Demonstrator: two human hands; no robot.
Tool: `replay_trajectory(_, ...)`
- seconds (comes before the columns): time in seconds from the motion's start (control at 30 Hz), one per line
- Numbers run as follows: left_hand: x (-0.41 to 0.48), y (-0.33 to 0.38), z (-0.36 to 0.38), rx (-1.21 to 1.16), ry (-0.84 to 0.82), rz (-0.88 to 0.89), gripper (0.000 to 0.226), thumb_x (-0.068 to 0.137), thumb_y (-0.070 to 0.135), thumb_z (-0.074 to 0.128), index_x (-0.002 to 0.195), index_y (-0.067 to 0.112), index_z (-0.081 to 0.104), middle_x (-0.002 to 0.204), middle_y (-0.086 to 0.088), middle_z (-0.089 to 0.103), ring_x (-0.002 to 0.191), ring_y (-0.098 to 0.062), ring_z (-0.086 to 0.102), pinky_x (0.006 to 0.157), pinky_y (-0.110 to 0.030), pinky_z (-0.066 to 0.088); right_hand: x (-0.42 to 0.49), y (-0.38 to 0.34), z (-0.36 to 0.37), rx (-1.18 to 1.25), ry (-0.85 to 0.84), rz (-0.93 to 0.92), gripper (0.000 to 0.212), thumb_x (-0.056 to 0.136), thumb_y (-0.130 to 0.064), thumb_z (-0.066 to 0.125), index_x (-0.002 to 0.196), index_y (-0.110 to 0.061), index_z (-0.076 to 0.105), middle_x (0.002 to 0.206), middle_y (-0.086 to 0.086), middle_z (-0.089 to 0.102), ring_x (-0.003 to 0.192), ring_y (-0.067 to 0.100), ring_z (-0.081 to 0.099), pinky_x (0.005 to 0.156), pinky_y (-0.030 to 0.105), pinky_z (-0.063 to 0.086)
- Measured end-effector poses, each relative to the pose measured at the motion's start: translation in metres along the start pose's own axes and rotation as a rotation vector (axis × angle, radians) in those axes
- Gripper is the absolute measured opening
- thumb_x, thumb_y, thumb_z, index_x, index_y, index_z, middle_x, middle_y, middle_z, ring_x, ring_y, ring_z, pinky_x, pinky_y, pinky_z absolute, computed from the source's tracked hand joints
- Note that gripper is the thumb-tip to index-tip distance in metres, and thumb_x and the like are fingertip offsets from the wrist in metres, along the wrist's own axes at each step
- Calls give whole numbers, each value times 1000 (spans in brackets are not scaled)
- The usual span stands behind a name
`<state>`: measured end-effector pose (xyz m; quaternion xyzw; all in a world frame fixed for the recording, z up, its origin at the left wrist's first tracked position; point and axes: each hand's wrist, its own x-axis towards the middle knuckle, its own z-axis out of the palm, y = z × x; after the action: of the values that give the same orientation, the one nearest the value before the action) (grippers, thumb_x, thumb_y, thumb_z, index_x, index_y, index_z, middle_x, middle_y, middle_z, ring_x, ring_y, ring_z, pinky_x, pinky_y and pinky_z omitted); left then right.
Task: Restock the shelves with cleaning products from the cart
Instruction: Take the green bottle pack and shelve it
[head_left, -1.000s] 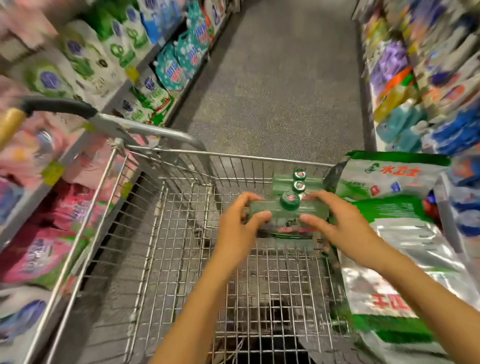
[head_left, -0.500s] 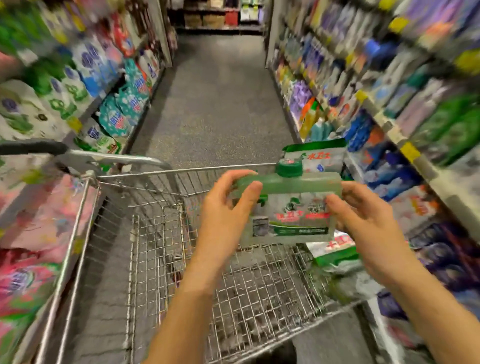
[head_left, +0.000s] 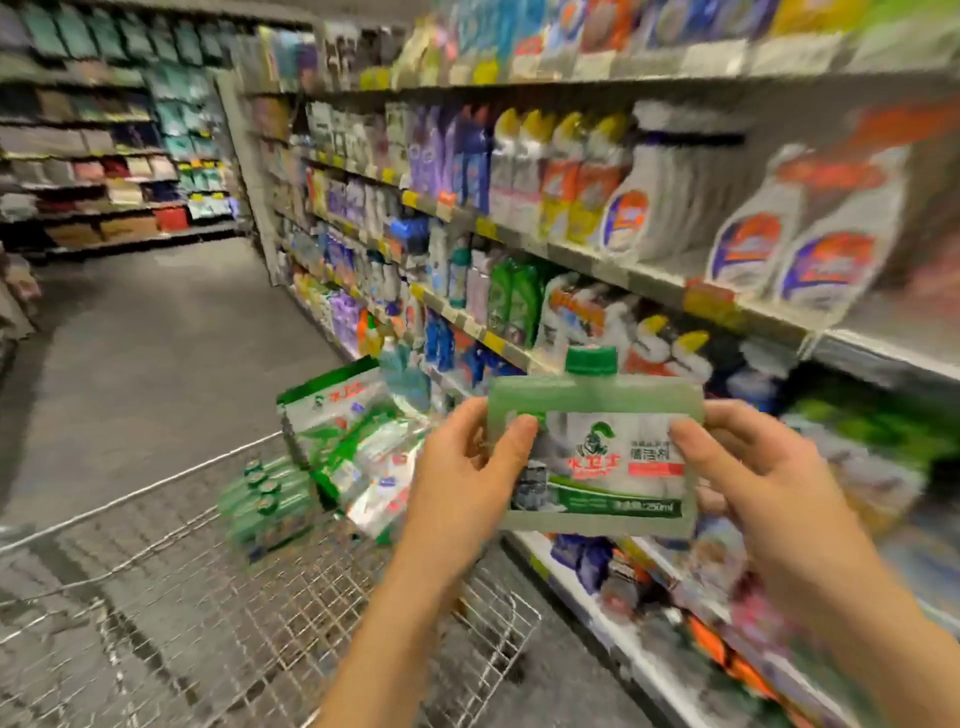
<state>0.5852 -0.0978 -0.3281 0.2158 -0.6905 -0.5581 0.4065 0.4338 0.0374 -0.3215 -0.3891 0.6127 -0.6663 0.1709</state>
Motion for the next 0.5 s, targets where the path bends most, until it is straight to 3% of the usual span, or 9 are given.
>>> replay_trajectory(0.13,-31,40,92,-77,-175,99,14,87,31,58,97,26,66,90,17,72,80,4,66,67,-10,48,-63,-42,-98,-76,154,-29,29,73,-49,64,95,-31,71,98,-3,75,87,15,72,59,20,57)
replay_trajectory(0.33,-79,96,209,-185,-411,202,22,78,43,56,92,30,67,87,18,72,78,7,65,65,-7,47,-153,-99,-207,-156,385,-123,22,75,-39,65,95,-33,72,96,-4,75,84,10,71,59,19,56)
replay_trajectory(0.43,-96,124,259,-246,-505,243,19,80,42,58,92,31,68,88,18,73,80,6,66,67,-7,47,-187,-124,-249,-184,485,-175,21,77,-38,64,95,-32,73,93,-4,75,72,5,70,48,14,50)
replay_trajectory(0.5,-103,145,291,-272,-583,276,18,84,38,59,95,28,69,91,14,74,84,3,67,70,-8,48,-205,-141,-275,-222,547,-209,19,79,-36,63,95,-30,72,93,-3,75,72,5,70,49,14,49)
